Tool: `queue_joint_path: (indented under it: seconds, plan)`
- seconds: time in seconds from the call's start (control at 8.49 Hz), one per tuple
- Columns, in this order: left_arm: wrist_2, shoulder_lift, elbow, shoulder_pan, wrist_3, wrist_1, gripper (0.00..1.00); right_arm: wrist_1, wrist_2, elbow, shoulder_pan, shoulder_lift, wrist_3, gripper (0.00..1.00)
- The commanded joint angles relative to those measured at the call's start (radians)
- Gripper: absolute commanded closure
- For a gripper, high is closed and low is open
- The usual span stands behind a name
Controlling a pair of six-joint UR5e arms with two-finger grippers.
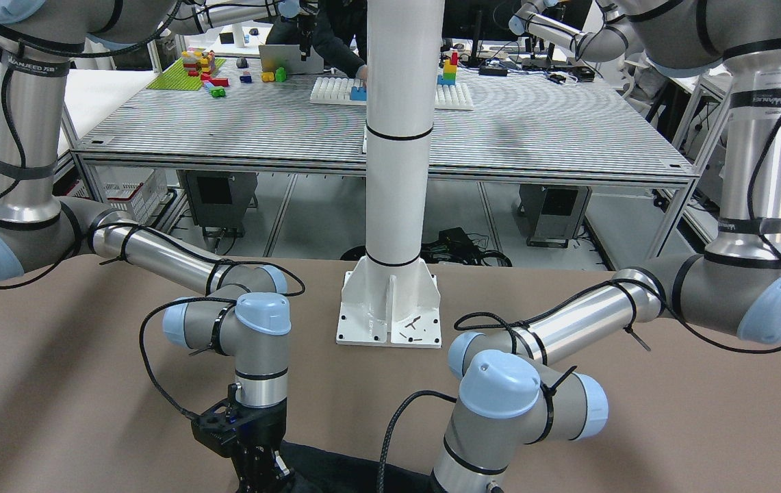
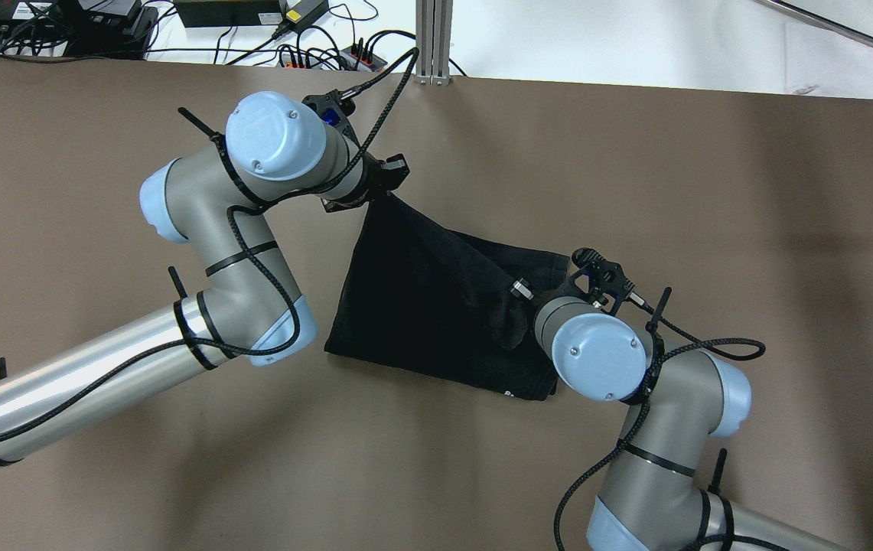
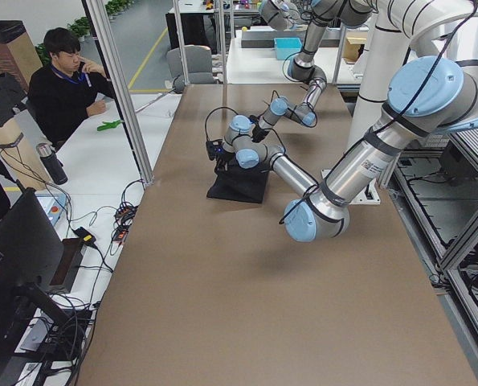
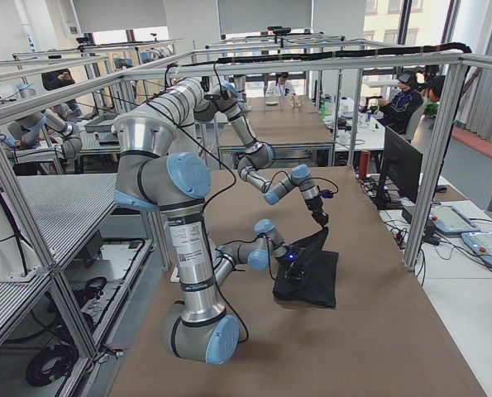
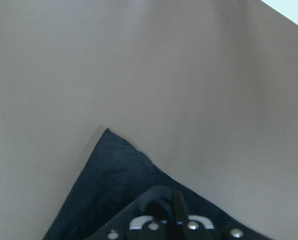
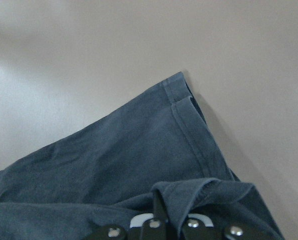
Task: Fold clothes
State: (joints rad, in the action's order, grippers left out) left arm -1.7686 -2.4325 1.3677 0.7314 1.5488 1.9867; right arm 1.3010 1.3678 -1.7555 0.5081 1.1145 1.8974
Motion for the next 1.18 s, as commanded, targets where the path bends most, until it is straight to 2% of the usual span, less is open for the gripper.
queue_joint_path:
  seconds: [0.0,0.24,0.35,0.47,0.71,0.82,0.94,1.06]
  plan:
    - [0.047,-0.031,-0.111,0.000,-0.122,0.078,0.05,-0.019,0.116,0.085,0.088,-0.067,-0.102,0.08]
    - [0.035,-0.043,-0.098,0.020,-0.122,0.078,0.05,-0.020,0.279,0.068,0.185,-0.082,-0.142,0.07]
    - [0.005,-0.052,-0.095,0.035,-0.122,0.078,0.05,-0.020,0.333,0.036,0.199,-0.079,-0.161,0.07]
    - [-0.049,-0.054,-0.094,0.054,-0.122,0.080,0.05,-0.020,0.338,0.016,0.199,-0.081,-0.150,0.07]
    - [-0.058,-0.053,-0.094,0.057,-0.124,0.083,0.05,-0.023,0.336,0.010,0.138,-0.079,-0.138,0.10]
    - [-0.057,-0.053,-0.094,0.057,-0.124,0.084,0.05,-0.023,0.329,-0.014,0.089,-0.081,-0.127,0.33]
    - [-0.058,-0.048,-0.096,0.057,-0.124,0.093,0.05,-0.023,0.324,-0.025,0.055,-0.076,-0.077,0.77]
    - [-0.058,-0.048,-0.096,0.059,-0.124,0.095,0.05,-0.017,0.289,-0.021,0.009,-0.073,-0.074,1.00]
